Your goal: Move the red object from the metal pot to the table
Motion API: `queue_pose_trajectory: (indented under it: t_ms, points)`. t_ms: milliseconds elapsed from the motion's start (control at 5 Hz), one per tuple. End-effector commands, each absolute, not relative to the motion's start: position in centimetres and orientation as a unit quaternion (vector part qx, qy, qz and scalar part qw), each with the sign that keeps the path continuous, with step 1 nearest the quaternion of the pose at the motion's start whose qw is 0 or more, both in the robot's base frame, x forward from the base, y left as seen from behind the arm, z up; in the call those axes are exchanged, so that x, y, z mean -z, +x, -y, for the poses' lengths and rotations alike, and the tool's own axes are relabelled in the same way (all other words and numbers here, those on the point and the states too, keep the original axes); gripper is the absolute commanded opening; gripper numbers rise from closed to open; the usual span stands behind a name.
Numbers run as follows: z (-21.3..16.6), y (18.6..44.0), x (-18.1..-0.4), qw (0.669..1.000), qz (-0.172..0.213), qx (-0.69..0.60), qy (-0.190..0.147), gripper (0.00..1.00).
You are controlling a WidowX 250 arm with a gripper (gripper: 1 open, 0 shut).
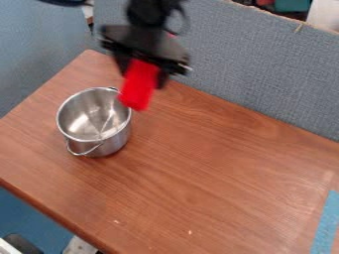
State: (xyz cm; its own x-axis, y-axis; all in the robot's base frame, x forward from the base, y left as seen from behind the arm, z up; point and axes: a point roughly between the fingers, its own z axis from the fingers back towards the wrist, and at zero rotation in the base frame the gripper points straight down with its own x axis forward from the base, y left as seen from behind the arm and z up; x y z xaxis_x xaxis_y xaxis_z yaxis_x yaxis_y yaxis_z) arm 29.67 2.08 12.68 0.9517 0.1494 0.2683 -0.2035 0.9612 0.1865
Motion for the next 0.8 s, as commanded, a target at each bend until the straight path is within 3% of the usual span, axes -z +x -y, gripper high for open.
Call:
queue_pose_trajectory:
  t_ms: [0, 200, 400, 600]
  points:
    - [0.6, 30.2, -12.4, 0.981, 0.131, -0.085, 0.116, 0.0]
    - [-3.5, 29.4, -12.9, 0.984, 0.133, -0.038, 0.114, 0.0]
    - [-0.6, 28.5, -13.0, 0.982, 0.142, 0.085, 0.092, 0.0]
    - [-1.8, 30.4, -13.9, 0.986, 0.134, -0.007, 0.098, 0.0]
